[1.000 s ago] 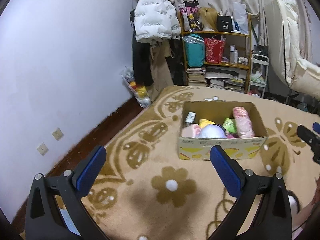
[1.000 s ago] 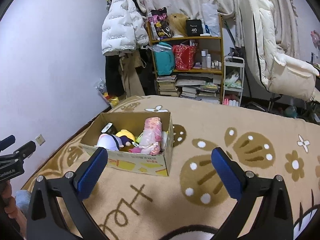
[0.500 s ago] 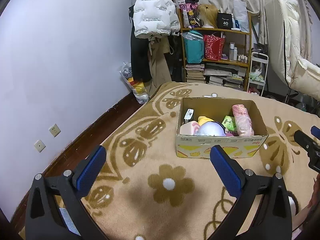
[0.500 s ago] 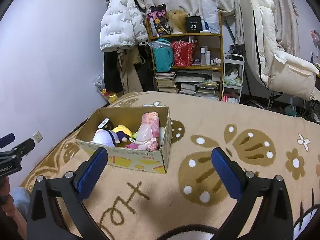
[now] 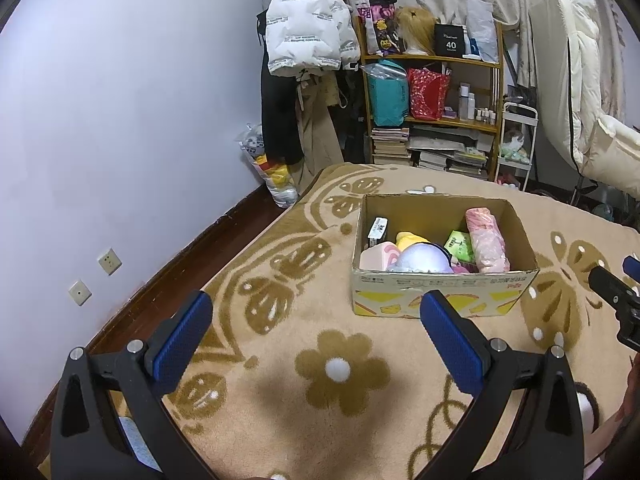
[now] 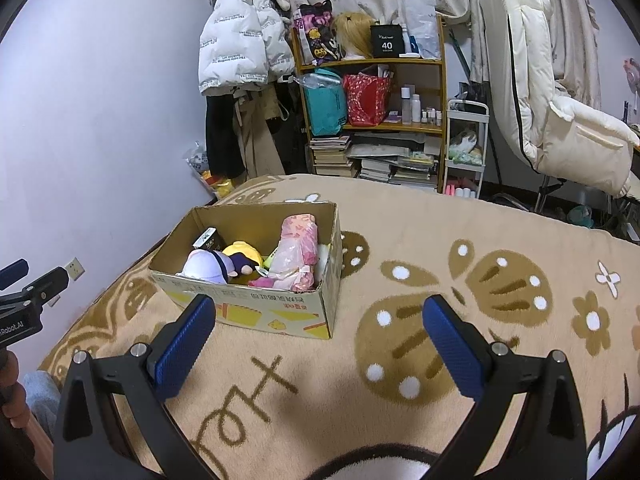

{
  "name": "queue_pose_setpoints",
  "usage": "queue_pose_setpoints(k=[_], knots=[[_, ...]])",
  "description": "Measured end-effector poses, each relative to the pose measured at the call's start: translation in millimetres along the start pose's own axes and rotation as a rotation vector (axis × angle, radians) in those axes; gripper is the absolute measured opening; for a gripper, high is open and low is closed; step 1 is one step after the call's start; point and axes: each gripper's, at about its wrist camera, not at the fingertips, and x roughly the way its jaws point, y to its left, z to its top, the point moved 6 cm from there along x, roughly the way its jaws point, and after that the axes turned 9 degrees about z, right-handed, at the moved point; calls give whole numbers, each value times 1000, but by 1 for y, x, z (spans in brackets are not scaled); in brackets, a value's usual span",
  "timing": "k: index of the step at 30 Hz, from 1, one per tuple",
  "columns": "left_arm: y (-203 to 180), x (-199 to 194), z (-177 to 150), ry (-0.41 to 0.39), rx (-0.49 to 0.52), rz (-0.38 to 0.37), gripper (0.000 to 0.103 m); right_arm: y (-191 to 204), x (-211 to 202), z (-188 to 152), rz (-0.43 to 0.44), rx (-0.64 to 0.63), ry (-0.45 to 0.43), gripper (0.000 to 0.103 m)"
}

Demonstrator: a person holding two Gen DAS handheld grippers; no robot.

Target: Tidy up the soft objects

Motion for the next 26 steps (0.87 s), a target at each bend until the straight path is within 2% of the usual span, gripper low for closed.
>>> queue_pose_setpoints(k=[26], knots=[[-6,0,-1,8,2,-7,103,0,0,-2,2,4,6,103]])
